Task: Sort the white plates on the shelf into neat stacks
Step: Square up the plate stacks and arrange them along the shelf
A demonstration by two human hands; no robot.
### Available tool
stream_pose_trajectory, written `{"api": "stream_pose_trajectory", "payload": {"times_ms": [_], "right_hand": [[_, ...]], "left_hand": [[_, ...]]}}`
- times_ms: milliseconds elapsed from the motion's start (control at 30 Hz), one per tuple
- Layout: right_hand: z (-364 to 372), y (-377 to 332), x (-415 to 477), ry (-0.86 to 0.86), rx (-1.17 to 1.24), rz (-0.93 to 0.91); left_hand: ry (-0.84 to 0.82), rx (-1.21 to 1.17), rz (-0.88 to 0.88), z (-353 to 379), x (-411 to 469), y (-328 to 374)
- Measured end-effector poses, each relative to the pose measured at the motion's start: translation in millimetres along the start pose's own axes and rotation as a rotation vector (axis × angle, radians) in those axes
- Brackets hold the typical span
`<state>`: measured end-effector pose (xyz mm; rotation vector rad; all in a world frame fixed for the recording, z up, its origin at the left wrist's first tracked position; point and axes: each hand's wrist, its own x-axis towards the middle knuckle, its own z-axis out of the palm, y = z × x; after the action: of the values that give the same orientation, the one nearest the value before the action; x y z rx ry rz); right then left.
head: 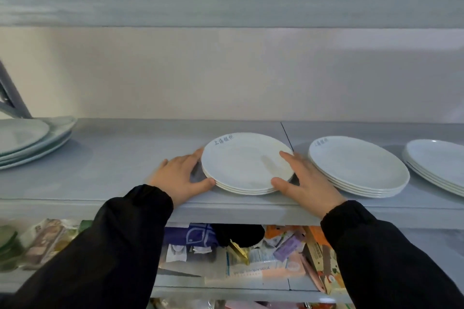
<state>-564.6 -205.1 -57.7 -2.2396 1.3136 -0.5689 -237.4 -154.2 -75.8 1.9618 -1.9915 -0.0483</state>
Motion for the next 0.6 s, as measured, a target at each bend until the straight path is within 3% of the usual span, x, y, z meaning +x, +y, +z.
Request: {"api": "stream_pose_trajectory", "payload": {"times_ms": [200,400,600], "right_hand": [[-21.9,-24.4,27.3,-0.047,-0.148,-0.081],[-27.0,-74.1,69.5,-0.098,-0.331,-0.263],[-9.7,-123.2,91.5,-0.146,-0.344,-0.426]], "left_hand": [[-0.045,-0.026,-0.122,-20.7,-4.0,-2.2],[0.154,0.092,-0.235,-60.9,-28.9,-16.8],[0.259,0.105,-0.359,-100.0,-74.7,-27.7]]}}
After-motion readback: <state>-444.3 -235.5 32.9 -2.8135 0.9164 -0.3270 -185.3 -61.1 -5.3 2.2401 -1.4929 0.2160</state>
